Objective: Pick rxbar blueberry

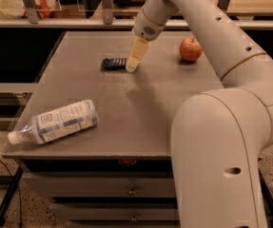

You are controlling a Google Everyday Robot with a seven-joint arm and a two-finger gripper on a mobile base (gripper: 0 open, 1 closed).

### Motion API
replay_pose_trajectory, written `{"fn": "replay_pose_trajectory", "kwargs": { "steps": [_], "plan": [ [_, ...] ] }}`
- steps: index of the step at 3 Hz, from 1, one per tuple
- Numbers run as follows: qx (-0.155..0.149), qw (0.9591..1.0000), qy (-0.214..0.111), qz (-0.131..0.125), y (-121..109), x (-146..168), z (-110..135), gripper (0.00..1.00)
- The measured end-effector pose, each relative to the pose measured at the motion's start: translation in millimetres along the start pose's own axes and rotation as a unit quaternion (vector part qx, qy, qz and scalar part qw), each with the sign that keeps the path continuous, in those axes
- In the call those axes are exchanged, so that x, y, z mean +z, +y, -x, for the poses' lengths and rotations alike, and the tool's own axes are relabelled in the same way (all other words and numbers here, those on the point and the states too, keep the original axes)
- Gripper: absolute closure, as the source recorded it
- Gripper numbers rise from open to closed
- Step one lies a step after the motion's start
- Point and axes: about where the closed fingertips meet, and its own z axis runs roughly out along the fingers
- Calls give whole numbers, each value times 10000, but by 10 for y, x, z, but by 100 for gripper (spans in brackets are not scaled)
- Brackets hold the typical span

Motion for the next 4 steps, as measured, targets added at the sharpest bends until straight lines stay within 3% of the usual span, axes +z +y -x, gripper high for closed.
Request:
{"fn": "replay_pose_trajectory", "kwargs": {
  "steps": [3,4],
  "plan": [
    [164,9998,19,103,88,373,23,0],
    [159,9997,30,182,110,466,41,16]
  ]
}}
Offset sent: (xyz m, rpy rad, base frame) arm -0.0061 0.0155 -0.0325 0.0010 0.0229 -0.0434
